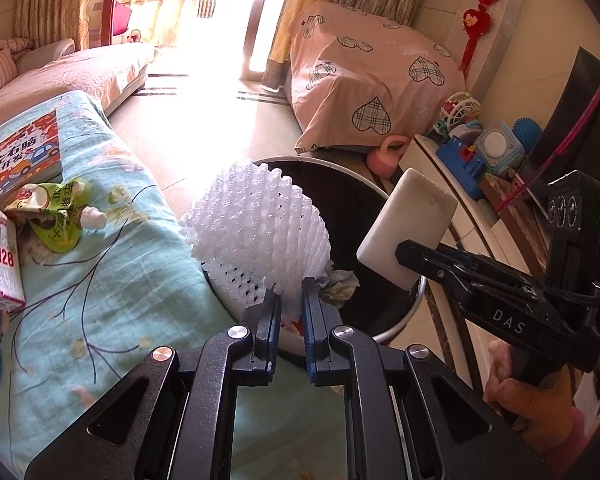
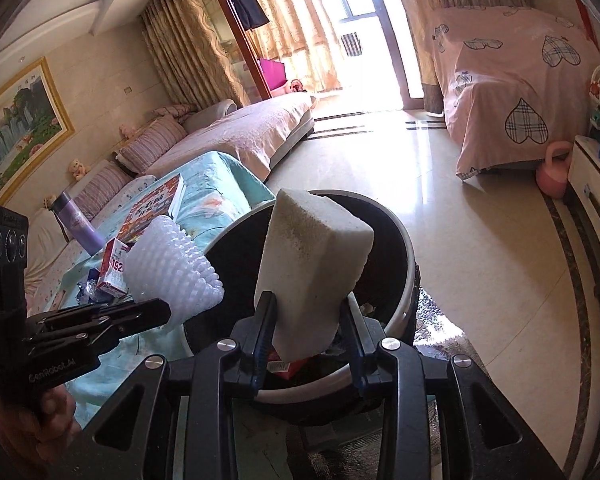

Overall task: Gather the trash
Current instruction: 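Open both grippers to drop the scrubber and sponge into the bin, then move both open grippers back over the bed toward the blue brush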

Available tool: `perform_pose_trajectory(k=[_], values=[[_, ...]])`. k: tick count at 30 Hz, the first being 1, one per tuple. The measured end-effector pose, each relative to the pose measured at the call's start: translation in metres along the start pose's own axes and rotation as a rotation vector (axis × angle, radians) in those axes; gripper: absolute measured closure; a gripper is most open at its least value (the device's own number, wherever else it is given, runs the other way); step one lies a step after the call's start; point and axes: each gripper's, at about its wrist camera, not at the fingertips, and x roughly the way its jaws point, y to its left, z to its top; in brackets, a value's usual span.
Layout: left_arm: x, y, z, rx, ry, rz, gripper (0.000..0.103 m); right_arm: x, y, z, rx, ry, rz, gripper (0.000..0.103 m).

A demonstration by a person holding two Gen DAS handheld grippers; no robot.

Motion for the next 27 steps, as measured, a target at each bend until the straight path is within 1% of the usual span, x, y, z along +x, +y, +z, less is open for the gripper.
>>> perform_pose_trajectory(k=[5, 6, 7, 8, 9, 10, 11, 12, 13, 14, 16, 18, 21, 23, 24, 27], values=[[0.009, 0.0, 0.005, 0.003, 0.013, 0.014, 0.093, 0.007, -0.005, 0.005, -0.011, 0.019, -0.012, 0.067], [0.011, 0.001, 0.006, -0.001, 0.017, 0.019, 0.09, 0.008, -0.005, 0.005, -0.012, 0.022, -0.01, 0.066], [0.012, 0.001, 0.006, -0.005, 0.025, 0.014, 0.084, 0.009, -0.006, 0.006, -0.012, 0.023, -0.008, 0.065], [0.014, 0.0, 0.007, -0.009, 0.03, 0.011, 0.076, 0.009, -0.006, 0.006, -0.01, 0.021, -0.006, 0.064], [0.014, 0.0, 0.007, -0.011, 0.034, 0.017, 0.07, 0.01, -0.007, 0.006, -0.006, 0.02, -0.008, 0.063], [0.014, 0.0, 0.007, -0.013, 0.032, 0.025, 0.058, 0.01, -0.009, 0.007, -0.001, 0.019, -0.008, 0.06], [0.012, 0.001, 0.006, -0.015, 0.024, 0.025, 0.054, 0.01, -0.009, 0.007, 0.007, 0.016, -0.004, 0.055], [0.01, 0.001, 0.005, -0.018, 0.018, 0.021, 0.054, 0.009, -0.01, 0.006, 0.013, 0.013, -0.001, 0.051], [0.009, 0.002, 0.004, -0.022, 0.018, 0.019, 0.054, 0.007, -0.01, 0.005, 0.018, 0.008, 0.002, 0.045], [0.007, 0.004, 0.003, -0.026, 0.016, 0.019, 0.054, 0.006, -0.01, 0.006, 0.019, 0.006, 0.002, 0.043], [0.002, 0.008, -0.002, -0.037, 0.009, 0.021, 0.054, 0.004, -0.009, 0.004, 0.022, 0.001, 0.003, 0.043], [-0.004, 0.014, -0.009, -0.059, 0.006, 0.019, 0.054, 0.0, -0.007, 0.002, 0.029, -0.007, 0.014, 0.04], [-0.016, 0.024, -0.023, -0.091, -0.003, 0.027, 0.054, -0.005, 0.0, -0.002, 0.034, -0.02, 0.035, 0.026], [-0.026, 0.032, -0.034, -0.109, -0.022, 0.057, 0.054, -0.008, 0.007, -0.006, 0.037, -0.028, 0.068, 0.009], [-0.032, 0.036, -0.039, -0.116, -0.034, 0.078, 0.054, -0.009, 0.011, -0.007, 0.037, -0.032, 0.078, 0.007], [-0.051, 0.053, -0.058, -0.147, -0.058, 0.119, 0.054, -0.011, 0.026, -0.011, 0.023, -0.033, 0.103, 0.006]])
